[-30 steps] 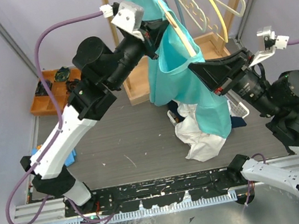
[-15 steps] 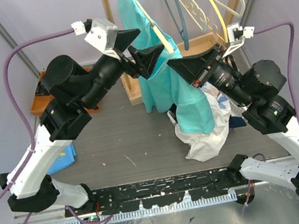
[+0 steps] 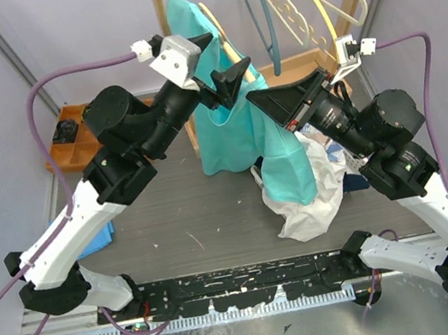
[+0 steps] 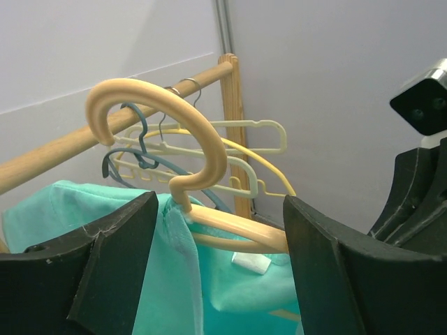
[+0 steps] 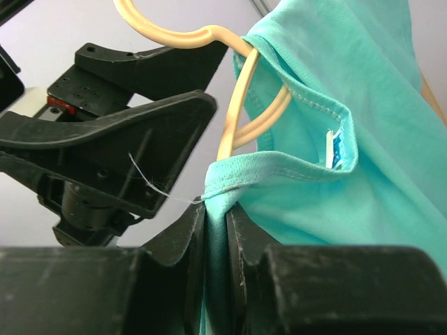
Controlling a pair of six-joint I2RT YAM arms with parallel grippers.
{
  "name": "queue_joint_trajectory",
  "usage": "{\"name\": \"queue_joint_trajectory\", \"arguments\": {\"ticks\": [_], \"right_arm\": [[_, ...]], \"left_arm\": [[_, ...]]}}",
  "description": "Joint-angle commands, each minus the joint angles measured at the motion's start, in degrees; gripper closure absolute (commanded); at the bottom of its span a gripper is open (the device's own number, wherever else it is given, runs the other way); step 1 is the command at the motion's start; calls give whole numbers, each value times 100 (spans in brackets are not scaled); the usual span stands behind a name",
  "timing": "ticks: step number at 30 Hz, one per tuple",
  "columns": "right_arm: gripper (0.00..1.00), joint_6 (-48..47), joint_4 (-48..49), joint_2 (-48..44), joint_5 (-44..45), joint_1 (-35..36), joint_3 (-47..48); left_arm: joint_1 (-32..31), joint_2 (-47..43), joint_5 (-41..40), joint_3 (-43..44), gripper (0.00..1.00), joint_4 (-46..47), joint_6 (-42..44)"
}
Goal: Remove the t-shirt from the hanger
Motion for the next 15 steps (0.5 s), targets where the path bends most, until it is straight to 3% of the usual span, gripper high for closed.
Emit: {"name": "queue_joint_trajectory", "arguments": {"ticks": [1,8,15], "right_arm": [[99,257,706,-121,-154,-12,129],[99,366,664,-201,-210,-7,95],[100,376,534,-298,-121,-10,4]], "left_arm": [[39,85,-58,-185,22,741,312],[207,126,54,-250,30,960,163],[231,60,261,-172,32,1120,34]]}}
